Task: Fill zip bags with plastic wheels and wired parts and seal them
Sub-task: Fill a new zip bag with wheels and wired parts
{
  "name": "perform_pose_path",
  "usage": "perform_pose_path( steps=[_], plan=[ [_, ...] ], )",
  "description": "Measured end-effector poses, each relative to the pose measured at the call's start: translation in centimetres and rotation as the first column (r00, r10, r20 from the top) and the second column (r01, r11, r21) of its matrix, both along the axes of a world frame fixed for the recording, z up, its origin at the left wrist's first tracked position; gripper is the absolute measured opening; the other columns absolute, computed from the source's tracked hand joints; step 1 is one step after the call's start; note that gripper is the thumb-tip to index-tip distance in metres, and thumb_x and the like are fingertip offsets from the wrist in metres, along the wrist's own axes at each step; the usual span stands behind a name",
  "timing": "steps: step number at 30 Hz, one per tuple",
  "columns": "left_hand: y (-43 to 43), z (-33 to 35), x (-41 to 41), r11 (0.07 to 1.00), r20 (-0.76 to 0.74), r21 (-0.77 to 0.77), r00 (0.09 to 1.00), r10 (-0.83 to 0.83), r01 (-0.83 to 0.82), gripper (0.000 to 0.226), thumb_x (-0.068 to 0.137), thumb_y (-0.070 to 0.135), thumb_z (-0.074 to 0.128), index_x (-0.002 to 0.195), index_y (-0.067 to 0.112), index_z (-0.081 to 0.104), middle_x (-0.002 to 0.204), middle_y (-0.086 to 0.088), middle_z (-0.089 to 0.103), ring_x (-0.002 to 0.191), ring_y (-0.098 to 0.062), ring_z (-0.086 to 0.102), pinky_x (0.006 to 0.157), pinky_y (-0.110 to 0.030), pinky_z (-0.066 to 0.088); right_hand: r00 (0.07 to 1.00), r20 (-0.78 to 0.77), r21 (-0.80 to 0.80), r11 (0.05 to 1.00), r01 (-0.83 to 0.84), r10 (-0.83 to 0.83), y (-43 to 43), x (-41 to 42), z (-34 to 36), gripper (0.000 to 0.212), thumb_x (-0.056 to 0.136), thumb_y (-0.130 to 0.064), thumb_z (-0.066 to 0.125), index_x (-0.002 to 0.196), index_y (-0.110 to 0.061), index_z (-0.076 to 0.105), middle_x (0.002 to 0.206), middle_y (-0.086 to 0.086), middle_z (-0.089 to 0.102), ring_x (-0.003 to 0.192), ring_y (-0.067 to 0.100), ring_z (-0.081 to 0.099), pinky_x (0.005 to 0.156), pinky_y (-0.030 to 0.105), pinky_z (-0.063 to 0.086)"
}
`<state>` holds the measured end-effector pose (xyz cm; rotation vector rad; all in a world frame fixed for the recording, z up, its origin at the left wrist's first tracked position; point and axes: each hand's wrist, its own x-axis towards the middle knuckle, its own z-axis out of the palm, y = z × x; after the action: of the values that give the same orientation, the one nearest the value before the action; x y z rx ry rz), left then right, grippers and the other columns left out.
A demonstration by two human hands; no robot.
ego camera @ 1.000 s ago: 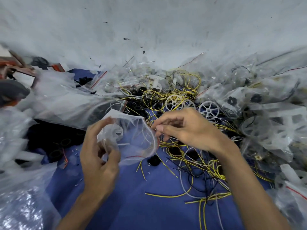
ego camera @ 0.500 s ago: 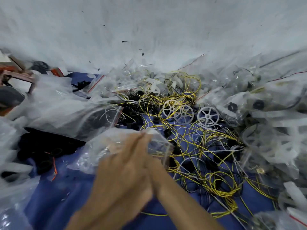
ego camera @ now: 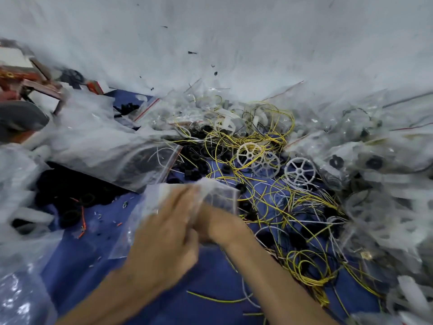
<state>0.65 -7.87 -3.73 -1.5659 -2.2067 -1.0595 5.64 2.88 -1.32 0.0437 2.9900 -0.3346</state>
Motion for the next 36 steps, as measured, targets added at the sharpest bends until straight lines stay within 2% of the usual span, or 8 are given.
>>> perform_pose_path(
  steps=[4,9,14,21,25,28,32,36],
  plan=[
    [-0.6,-0.7,-3.5,0.989,0.105,0.124,0.992,0.068,-0.081,0.065,0.056,0.005,0.045,0.118,0.018,0.055,0.122,0.002,0.055,0.105,-0.020,0.055,0.084,-0.032,0.043,0.985,-0.171,-0.031,0.999,-0.018,0.013,-0.1,-0.2,0.2,0.024,0.088,-0.010,0.054,0.109,-0.002,0.063,0.114,0.015,0.060,0.110,0.025,0.052,0.099,0.032,0.037],
    [-0.7,-1.8,-4.7,0.977,0.096,0.112,0.980,0.172,-0.182,0.063,0.058,0.006,0.041,0.119,0.008,0.057,0.125,-0.004,0.055,0.099,-0.024,0.054,0.076,-0.044,0.049,0.770,-0.430,-0.683,0.727,0.065,-0.472,4.2,4.5,3.6,0.029,0.088,0.005,0.051,0.098,-0.016,0.069,0.091,-0.003,0.071,0.074,-0.001,0.065,0.065,0.014,0.051],
    [-1.3,-1.9,-5.8,0.961,0.122,0.062,0.958,0.260,-0.268,0.062,0.060,0.013,0.040,0.120,0.010,0.057,0.128,-0.002,0.053,0.105,-0.031,0.056,0.082,-0.044,0.045,0.828,-0.091,-0.068,0.832,0.550,-0.554,10.1,4.1,-2.0,0.031,0.082,-0.029,0.069,0.112,-0.020,0.065,0.121,0.002,0.053,0.115,0.018,0.048,0.098,0.031,0.039],
    [-1.6,-1.6,-6.3,0.960,0.308,0.049,0.918,0.248,-0.276,0.068,0.057,0.017,0.038,0.123,0.015,0.057,0.131,0.003,0.052,0.115,-0.025,0.050,0.092,-0.031,0.035,0.423,-0.176,0.084,0.415,0.906,-0.889,11.8,5.2,-3.3,0.029,0.079,-0.027,0.064,0.104,-0.012,0.065,0.106,0.012,0.063,0.097,0.030,0.060,0.075,0.031,0.046],
    [-1.8,-1.5,-6.3,0.962,0.319,0.060,0.918,0.234,-0.266,0.068,0.058,0.018,0.039,0.124,0.015,0.056,0.131,0.005,0.050,0.114,-0.024,0.050,0.091,-0.030,0.034,0.688,-0.150,0.021,0.693,0.721,-0.710,10.0,2.5,-1.8,0.061,0.077,-0.014,0.062,0.135,-0.020,0.047,0.133,0.009,0.044,0.124,0.028,0.039,0.101,0.039,0.037],
    [-2.0,-1.5,-6.5,0.964,0.302,0.065,0.926,0.226,-0.257,0.064,0.063,0.017,0.041,0.125,0.016,0.055,0.132,0.006,0.049,0.113,-0.023,0.050,0.091,-0.030,0.034,0.866,-0.200,-0.108,0.888,0.446,-0.459,8.2,-0.4,-2.3,0.043,0.085,-0.016,0.059,0.128,-0.020,0.055,0.131,0.004,0.045,0.126,0.019,0.035,0.100,0.024,0.024],
    [-2.5,-1.7,-6.6,0.962,0.300,0.070,0.926,0.232,-0.263,0.056,0.071,0.010,0.047,0.127,0.017,0.053,0.132,0.007,0.048,0.111,-0.020,0.048,0.090,-0.025,0.029,0.839,-0.187,0.061,0.847,0.529,-0.511,9.2,-1.8,-4.5,0.016,0.089,-0.022,0.058,0.096,-0.011,0.068,0.102,0.012,0.062,0.098,0.029,0.057,0.085,0.038,0.048],
    [-2.6,-1.8,-6.4,0.966,0.291,0.059,0.930,0.223,-0.250,0.057,0.072,0.010,0.045,0.129,0.017,0.051,0.134,0.006,0.046,0.111,-0.026,0.051,0.090,-0.035,0.036,0.752,-0.140,-0.163,0.764,0.624,-0.644,10.8,-0.4,-4.4,0.014,0.083,-0.004,0.059,0.096,-0.008,0.063,0.085,0.009,0.063,0.073,0.018,0.055,0.066,0.026,0.049]
  ],
)
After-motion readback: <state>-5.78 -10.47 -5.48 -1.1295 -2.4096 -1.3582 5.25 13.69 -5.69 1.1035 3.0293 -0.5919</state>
